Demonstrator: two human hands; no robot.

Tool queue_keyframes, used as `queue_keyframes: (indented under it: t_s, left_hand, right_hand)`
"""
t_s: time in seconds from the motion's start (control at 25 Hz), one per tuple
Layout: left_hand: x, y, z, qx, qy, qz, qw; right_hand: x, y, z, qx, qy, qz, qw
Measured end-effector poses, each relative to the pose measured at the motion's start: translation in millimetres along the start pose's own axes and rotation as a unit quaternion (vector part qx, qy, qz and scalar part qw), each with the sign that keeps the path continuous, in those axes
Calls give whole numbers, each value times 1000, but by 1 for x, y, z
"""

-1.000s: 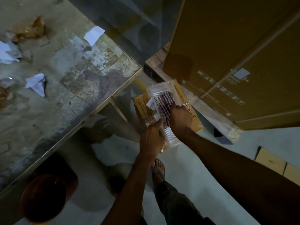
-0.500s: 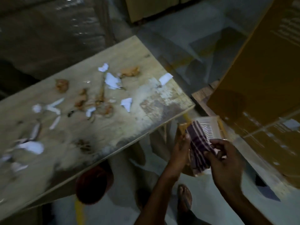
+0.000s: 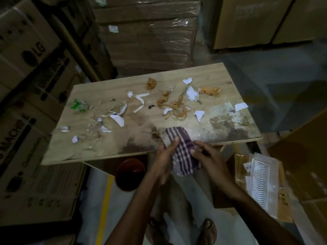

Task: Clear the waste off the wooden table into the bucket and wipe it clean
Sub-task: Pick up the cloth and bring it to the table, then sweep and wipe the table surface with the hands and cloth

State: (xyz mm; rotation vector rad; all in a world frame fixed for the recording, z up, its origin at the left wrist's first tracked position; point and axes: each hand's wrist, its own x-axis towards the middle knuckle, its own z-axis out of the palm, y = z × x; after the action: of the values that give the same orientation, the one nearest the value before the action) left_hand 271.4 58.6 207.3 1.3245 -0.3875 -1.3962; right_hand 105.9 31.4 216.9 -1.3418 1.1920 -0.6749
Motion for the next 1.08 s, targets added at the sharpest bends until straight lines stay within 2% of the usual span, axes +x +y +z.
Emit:
queue_keyframes:
  t_s: [0.08, 0.24, 0.4, 0.56, 0.64, 0.76, 0.88, 0.96, 1.08]
  left_hand:
    - [-11, 23, -28, 6, 17, 20, 1000]
    - [-22, 52, -100, 14, 33, 96, 995]
    - [-25, 80, -168, 81, 87, 135, 984]
    - [-35, 105, -224, 112, 171, 191, 960]
    - [-27, 108, -251, 87, 186, 173, 963]
    - [-12, 104, -283, -11, 200, 63, 978]
    - [-10, 99, -310, -33, 261, 69, 962]
    - [-8, 100, -334, -33, 289, 106, 951]
    - [-11, 110, -371, -40, 285, 120, 950]
  right_hand:
    - [3, -13, 37, 7, -37, -16, 999]
    - [11, -50, 116, 96, -104, -39, 989]
    - [16, -73, 193, 4, -156, -70, 985]
    - [25, -79, 253, -42, -161, -68, 984]
    - [35, -80, 278, -27, -172, -55, 983]
    - [55, -80, 317, 3, -192, -17, 981]
    - [76, -76, 356, -9, -191, -22, 981]
    - [83, -69, 382, -36, -190, -58, 979]
    - [82, -61, 424, -120, -158, -207, 958]
